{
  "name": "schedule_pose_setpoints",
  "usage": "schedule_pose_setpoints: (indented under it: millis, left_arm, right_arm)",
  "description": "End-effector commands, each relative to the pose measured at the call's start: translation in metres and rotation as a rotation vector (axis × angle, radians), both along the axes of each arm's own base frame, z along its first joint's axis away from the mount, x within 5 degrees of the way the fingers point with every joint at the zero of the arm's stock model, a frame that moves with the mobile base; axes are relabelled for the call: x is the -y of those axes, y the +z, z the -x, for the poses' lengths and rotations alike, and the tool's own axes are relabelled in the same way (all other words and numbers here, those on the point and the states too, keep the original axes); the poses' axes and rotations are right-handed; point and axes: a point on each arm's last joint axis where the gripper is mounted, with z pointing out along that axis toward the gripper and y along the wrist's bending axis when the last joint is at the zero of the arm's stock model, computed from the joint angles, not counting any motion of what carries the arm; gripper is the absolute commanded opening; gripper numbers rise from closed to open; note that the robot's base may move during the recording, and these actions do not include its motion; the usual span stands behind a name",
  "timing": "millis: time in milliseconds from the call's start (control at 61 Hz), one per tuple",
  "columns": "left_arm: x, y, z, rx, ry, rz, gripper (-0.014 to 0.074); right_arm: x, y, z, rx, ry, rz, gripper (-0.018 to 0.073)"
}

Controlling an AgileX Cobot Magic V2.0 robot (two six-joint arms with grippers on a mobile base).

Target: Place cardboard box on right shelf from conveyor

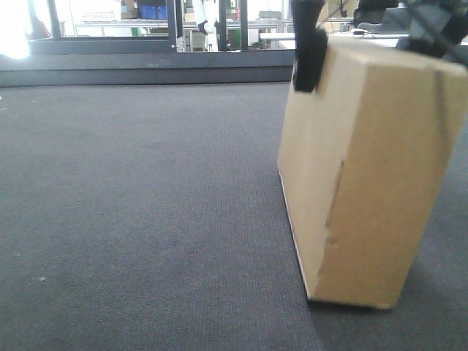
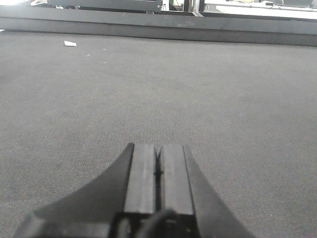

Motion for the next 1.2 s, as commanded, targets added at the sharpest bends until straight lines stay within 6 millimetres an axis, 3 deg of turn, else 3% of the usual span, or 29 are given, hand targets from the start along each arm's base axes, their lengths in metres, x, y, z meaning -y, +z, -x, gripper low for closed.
schedule_pose_setpoints:
  millis: [0,148,361,639,820,1180]
  left_arm:
    - [-0.001,0.006,0.000,0.084,0.006,0.012,-0.0116]
    - [-0.001,0.006,0.000,0.084,0.006,0.012,-0.0116]
    - [-0.001,0.006,0.000,0.084,0.006,0.012,-0.0116]
    - [-0.001,0.006,0.000,0.084,0.006,0.012,-0.0116]
    - [-0.001,0.006,0.000,0.084,0.006,0.012,-0.0116]
    - [-0.001,0.006,0.000,0.084,0.006,0.012,-0.0116]
  right_arm:
    - [0.016,0.040,0.007,0.172,0.032,-0.057,0.0048]
    - [0.043,0.058,0.012,0.294,0.081,-0.032,0.0048]
    - [0.090,0.067,0.027,0.542,0.121,0.010,0.0048]
    - [0.147,0.053,0.061,0.858,-0.058,0.077,0.0048]
    - [0.162,0.040,0.089,1.028,-0.151,0.106,0.0048]
    - [0.163,0.007,0.156,1.222,-0.178,0.103,0.0048]
